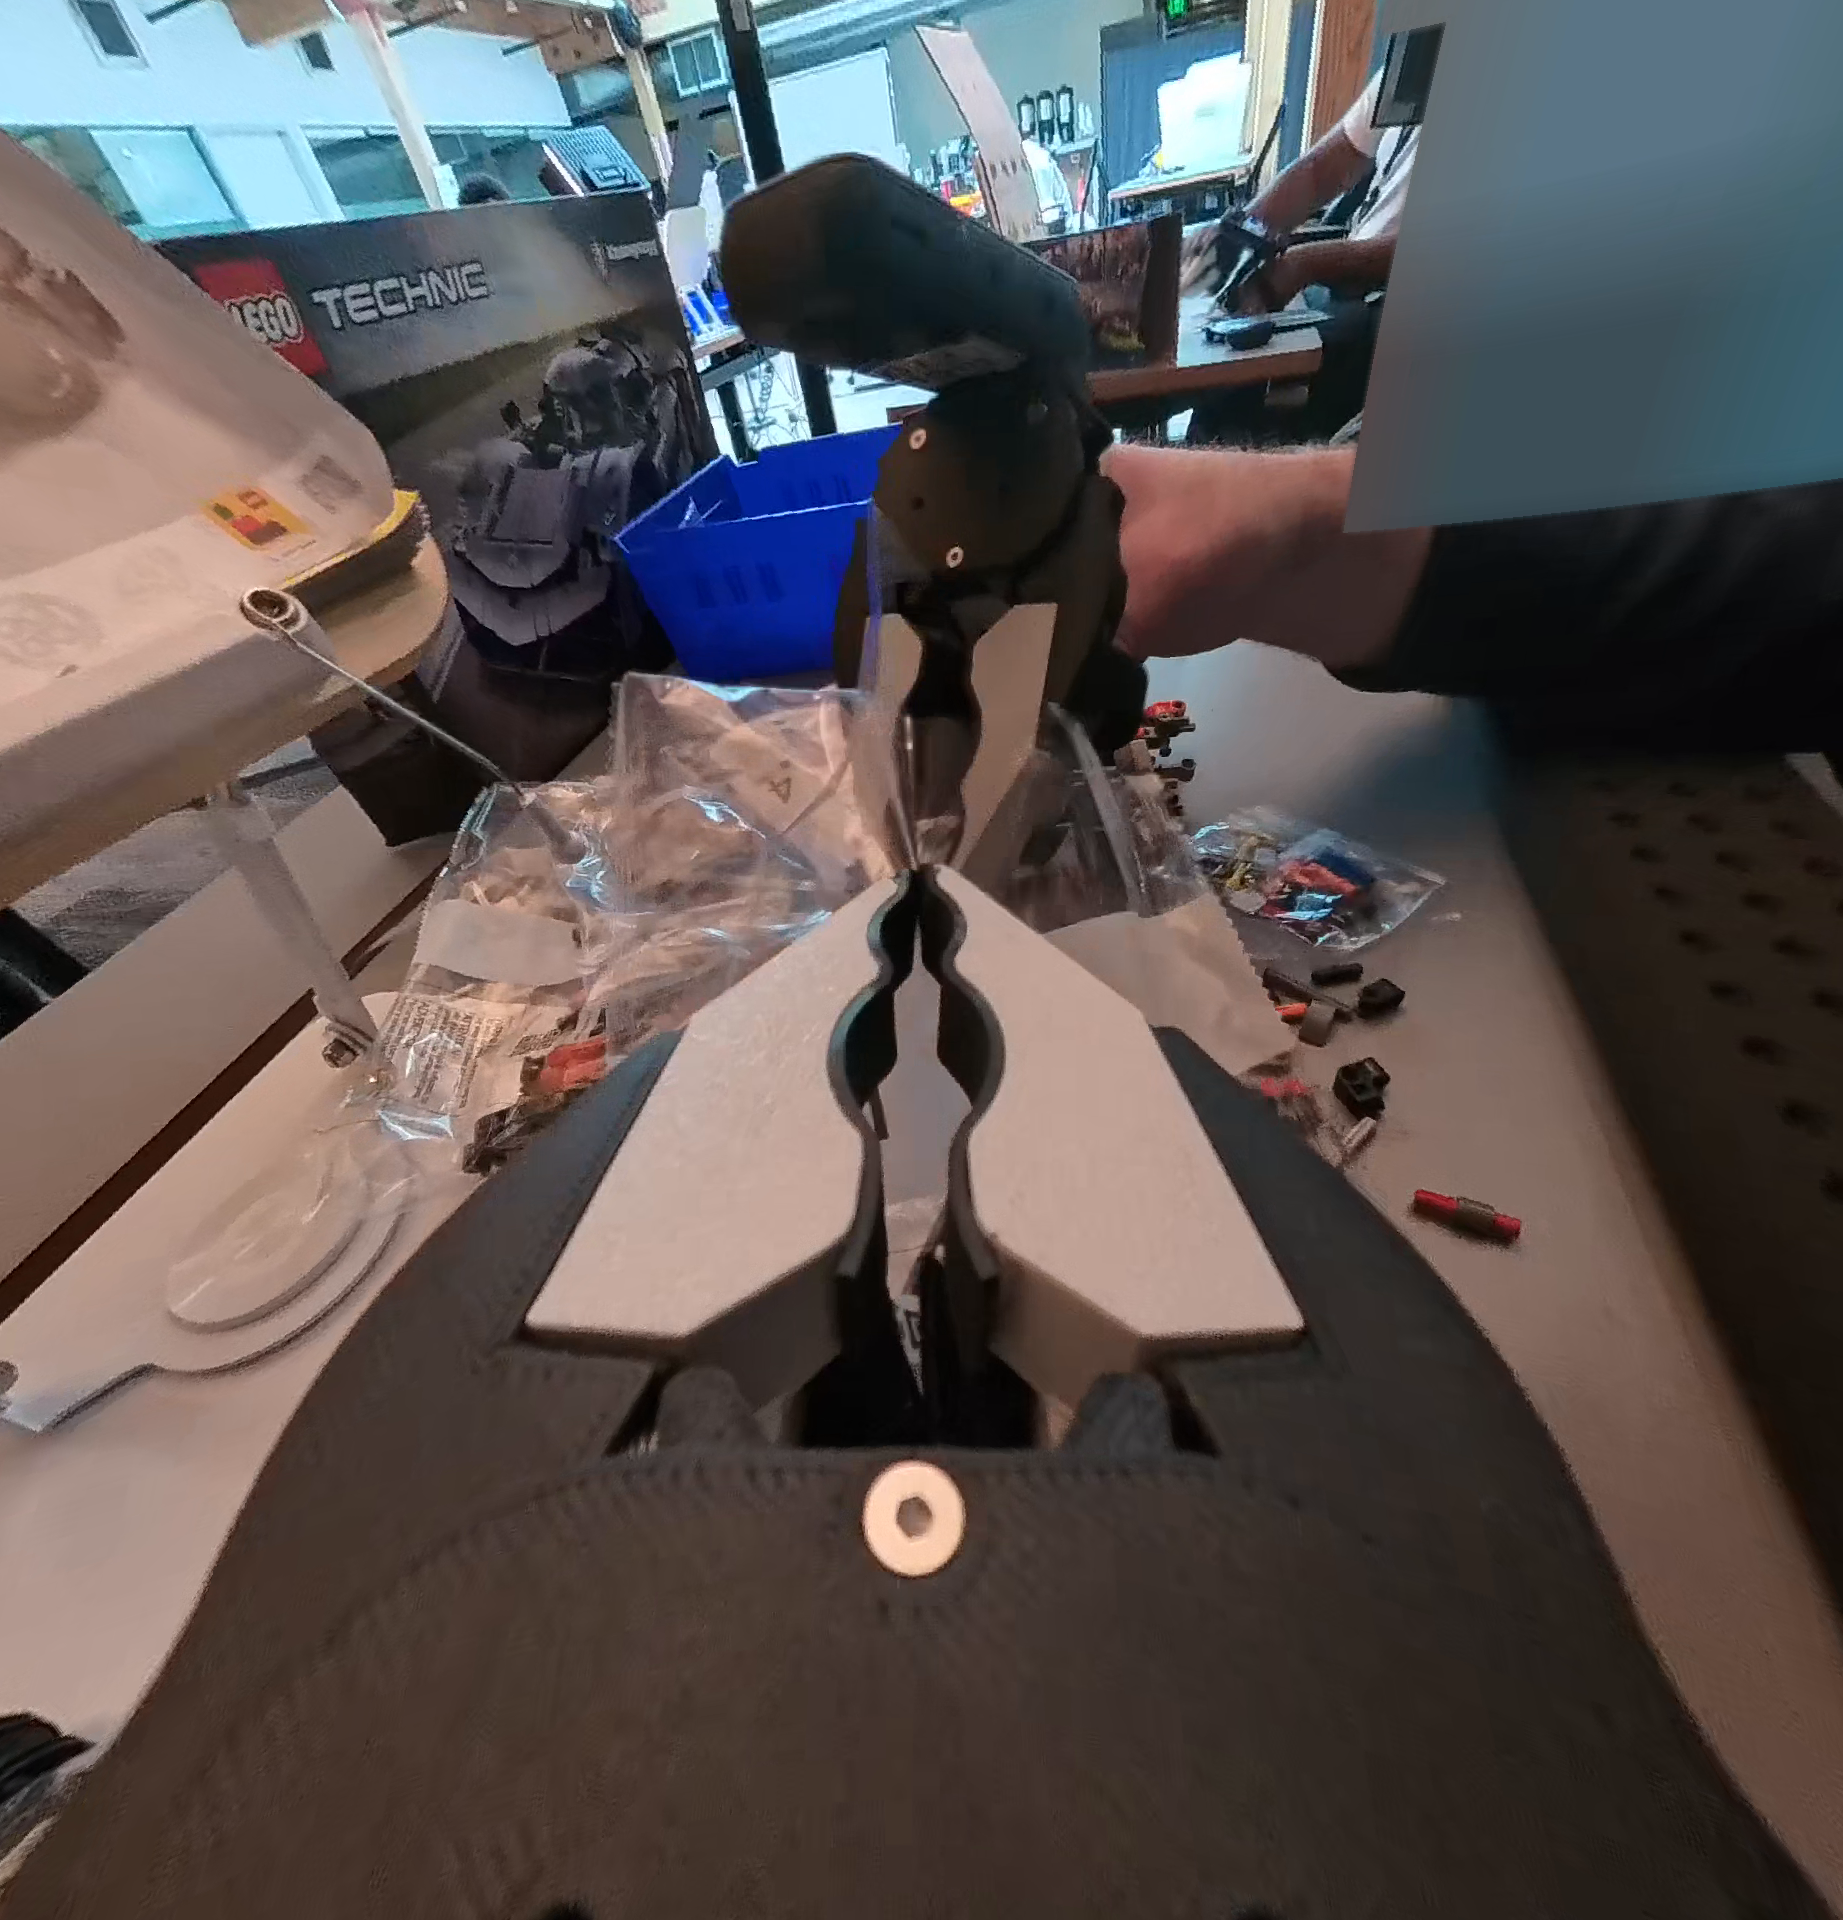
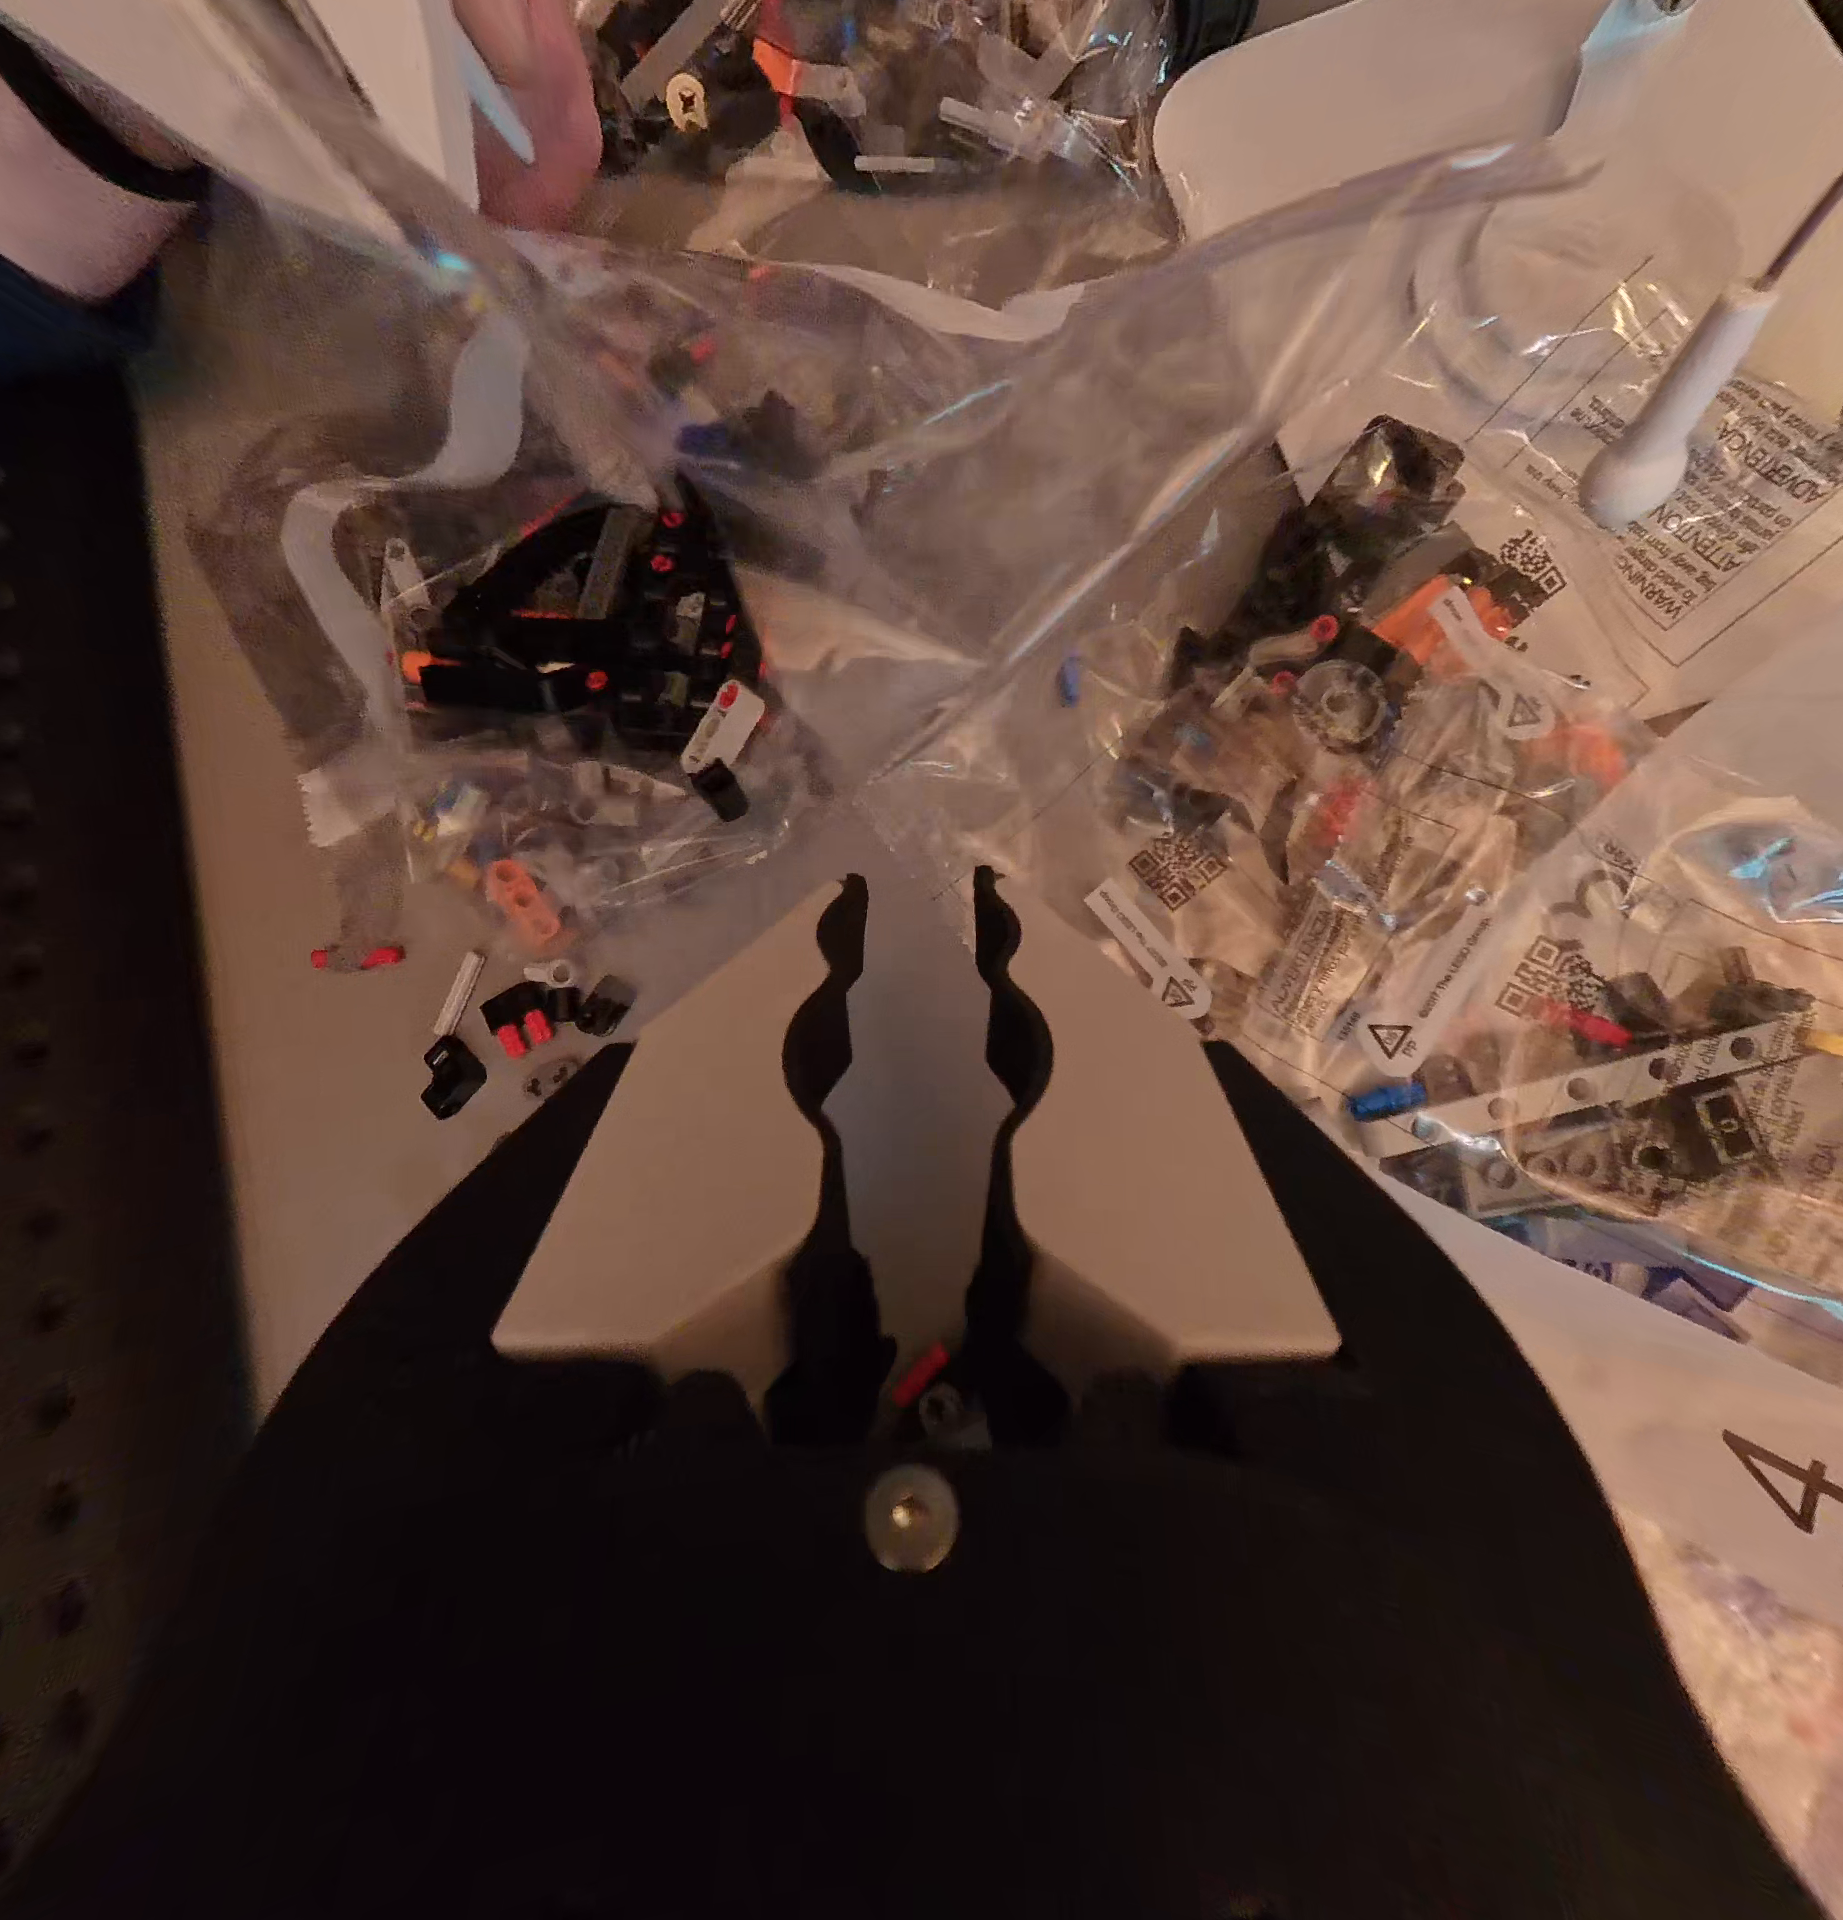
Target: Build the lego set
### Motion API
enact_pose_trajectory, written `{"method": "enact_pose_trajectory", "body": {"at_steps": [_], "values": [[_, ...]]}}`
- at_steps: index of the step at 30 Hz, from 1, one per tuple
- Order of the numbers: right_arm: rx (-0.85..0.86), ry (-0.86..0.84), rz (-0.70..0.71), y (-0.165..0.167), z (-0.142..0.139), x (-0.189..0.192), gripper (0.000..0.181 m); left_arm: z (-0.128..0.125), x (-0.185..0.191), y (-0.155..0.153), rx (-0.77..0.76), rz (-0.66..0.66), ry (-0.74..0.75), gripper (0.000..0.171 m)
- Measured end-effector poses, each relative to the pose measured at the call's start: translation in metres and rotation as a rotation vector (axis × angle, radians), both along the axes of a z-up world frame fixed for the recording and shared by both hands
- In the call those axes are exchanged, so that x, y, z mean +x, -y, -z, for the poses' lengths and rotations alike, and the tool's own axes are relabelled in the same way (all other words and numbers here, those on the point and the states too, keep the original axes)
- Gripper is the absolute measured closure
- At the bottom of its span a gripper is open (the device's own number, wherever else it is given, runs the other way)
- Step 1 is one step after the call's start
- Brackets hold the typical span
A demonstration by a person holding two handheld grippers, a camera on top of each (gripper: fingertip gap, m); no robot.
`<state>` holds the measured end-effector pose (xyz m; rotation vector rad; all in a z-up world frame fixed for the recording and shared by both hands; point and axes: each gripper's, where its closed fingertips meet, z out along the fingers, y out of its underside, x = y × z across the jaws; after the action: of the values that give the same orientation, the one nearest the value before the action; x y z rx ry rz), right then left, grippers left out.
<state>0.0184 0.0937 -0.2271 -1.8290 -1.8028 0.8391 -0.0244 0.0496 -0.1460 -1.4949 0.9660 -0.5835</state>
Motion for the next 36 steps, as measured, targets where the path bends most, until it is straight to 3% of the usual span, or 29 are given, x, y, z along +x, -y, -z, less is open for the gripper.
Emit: {"method": "enact_pose_trajectory", "body": {"at_steps": [12, 16, 30, 36], "values": [[-0.005, -0.001, -0.058, 0.011, -0.001, -0.001, 0.166, 0.010, 0.004, -0.001, -0.032, 0.013, -0.025, 0.171], [0.037, 0.026, -0.105, 0.018, 0.003, -0.001, 0.181, 0.017, 0.007, 0.000, -0.045, 0.021, -0.059, 0.171], [0.002, 0.046, -0.133, 0.024, 0.007, 0.003, 0.174, 0.043, 0.009, 0.007, -0.114, 0.047, -0.204, 0.158], [-0.005, 0.053, -0.152, 0.026, 0.007, 0.008, 0.174, 0.065, 0.000, 0.011, -0.207, 0.026, -0.334, 0.150]]}}
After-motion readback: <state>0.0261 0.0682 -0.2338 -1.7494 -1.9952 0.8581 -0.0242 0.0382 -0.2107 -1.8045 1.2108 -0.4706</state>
